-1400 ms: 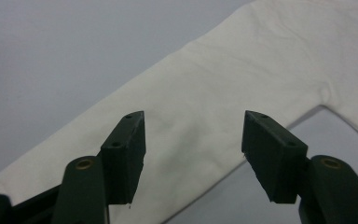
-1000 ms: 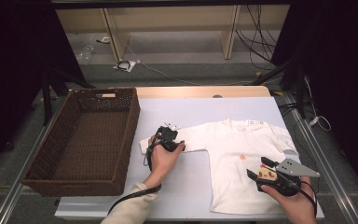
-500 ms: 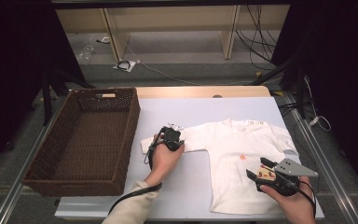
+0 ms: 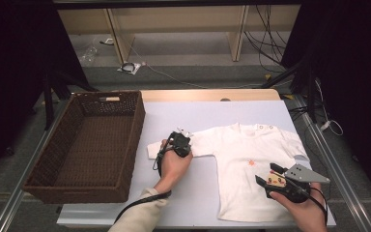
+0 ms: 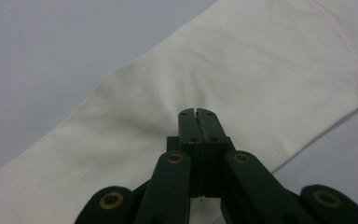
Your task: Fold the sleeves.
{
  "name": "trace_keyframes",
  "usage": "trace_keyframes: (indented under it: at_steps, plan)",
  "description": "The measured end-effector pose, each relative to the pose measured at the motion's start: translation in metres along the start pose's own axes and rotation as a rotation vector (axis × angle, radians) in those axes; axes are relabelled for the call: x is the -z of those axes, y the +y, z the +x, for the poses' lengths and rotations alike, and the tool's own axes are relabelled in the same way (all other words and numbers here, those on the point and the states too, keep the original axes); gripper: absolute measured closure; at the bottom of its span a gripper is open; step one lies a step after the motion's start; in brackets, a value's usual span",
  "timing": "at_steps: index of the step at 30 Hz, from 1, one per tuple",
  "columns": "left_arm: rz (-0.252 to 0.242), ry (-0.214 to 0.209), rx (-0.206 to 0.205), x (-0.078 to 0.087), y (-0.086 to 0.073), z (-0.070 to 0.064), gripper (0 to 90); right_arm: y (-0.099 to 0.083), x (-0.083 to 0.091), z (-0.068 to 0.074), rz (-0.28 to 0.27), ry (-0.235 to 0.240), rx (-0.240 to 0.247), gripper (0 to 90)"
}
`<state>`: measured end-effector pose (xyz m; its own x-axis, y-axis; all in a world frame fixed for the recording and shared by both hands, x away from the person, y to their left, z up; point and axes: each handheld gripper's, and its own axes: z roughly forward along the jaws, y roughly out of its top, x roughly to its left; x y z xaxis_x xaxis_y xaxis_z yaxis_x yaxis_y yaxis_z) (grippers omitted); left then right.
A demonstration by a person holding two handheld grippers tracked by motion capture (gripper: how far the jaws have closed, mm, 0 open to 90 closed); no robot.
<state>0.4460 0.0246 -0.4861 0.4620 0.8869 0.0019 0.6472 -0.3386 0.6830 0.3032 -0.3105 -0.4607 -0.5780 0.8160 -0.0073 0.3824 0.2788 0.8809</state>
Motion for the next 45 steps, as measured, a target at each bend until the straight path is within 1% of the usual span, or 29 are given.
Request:
trace_keyframes:
  at_steps: [1, 2, 3, 6, 8, 9, 10, 11, 12, 15, 17, 19, 21, 23, 27, 28, 30, 31, 39, 41, 45]
  plan:
    - [0.002, -0.009, 0.013, 0.000, 0.001, 0.001, 89.4, 0.000, -0.001, 0.000, -0.010, 0.002, -0.004, 29.1]
    - [0.004, -0.021, 0.026, 0.000, 0.001, 0.003, 89.4, -0.001, 0.000, -0.001, 0.002, -0.001, -0.003, 29.1]
    - [0.006, -0.033, 0.035, 0.001, 0.002, 0.004, 89.4, -0.001, 0.000, -0.001, 0.000, -0.001, -0.007, 29.3]
    - [-0.023, -0.049, 0.039, 0.006, 0.006, 0.001, 89.4, 0.000, 0.000, -0.001, -0.009, -0.003, -0.009, 29.5]
    - [-0.043, -0.057, 0.023, 0.011, 0.010, -0.003, 89.4, 0.000, 0.001, -0.002, -0.005, -0.004, -0.005, 29.6]
    - [-0.062, -0.064, 0.021, 0.014, 0.013, -0.007, 89.4, 0.000, 0.001, -0.002, -0.005, -0.004, -0.005, 29.6]
    - [-0.069, -0.070, 0.015, 0.016, 0.014, -0.009, 89.4, 0.000, 0.001, -0.001, -0.007, -0.002, -0.007, 29.6]
    - [-0.078, -0.078, 0.003, 0.019, 0.017, -0.011, 89.4, 0.000, 0.001, -0.001, -0.008, -0.001, -0.009, 29.6]
    - [-0.090, -0.089, 0.002, 0.021, 0.019, -0.015, 89.4, 0.000, 0.000, -0.001, -0.009, 0.001, -0.012, 29.6]
    - [-0.103, -0.123, -0.025, 0.027, 0.026, -0.023, 89.4, 0.000, 0.001, 0.000, -0.012, 0.002, -0.012, 29.7]
    - [-0.120, -0.142, -0.030, 0.031, 0.031, -0.030, 89.4, 0.000, 0.001, -0.001, -0.016, 0.004, -0.013, 29.6]
    - [-0.133, -0.156, -0.042, 0.034, 0.035, -0.036, 89.4, 0.000, 0.002, -0.001, -0.008, 0.001, -0.008, 29.7]
    - [-0.143, -0.168, -0.056, 0.036, 0.038, -0.042, 89.4, 0.000, 0.001, -0.001, -0.014, 0.004, -0.009, 29.7]
    - [-0.149, -0.179, -0.076, 0.038, 0.041, -0.049, 89.4, 0.000, 0.001, -0.001, -0.015, 0.004, -0.008, 29.7]
    - [-0.159, -0.199, -0.101, 0.039, 0.046, -0.060, 89.3, 0.000, 0.002, -0.001, -0.009, 0.003, -0.007, 29.7]
    - [-0.160, -0.202, -0.108, 0.040, 0.048, -0.063, 89.3, 0.000, 0.001, -0.001, -0.015, 0.006, -0.007, 29.7]
    - [-0.169, -0.212, -0.112, 0.041, 0.050, -0.068, 89.3, 0.001, 0.002, -0.001, -0.013, 0.003, -0.007, 29.7]
    - [-0.170, -0.215, -0.126, 0.042, 0.052, -0.071, 89.4, 0.001, 0.003, -0.001, -0.016, 0.003, -0.007, 29.7]
    - [-0.179, -0.247, -0.169, 0.043, 0.061, -0.093, 89.3, 0.001, 0.003, -0.002, -0.018, 0.003, -0.009, 29.7]
    - [-0.184, -0.255, -0.173, 0.043, 0.063, -0.098, 89.3, 0.001, 0.003, -0.002, -0.020, 0.002, -0.010, 29.8]
    - [-0.178, -0.267, -0.195, 0.041, 0.065, -0.106, 89.2, 0.001, 0.003, -0.002, -0.024, 0.004, -0.009, 29.8]
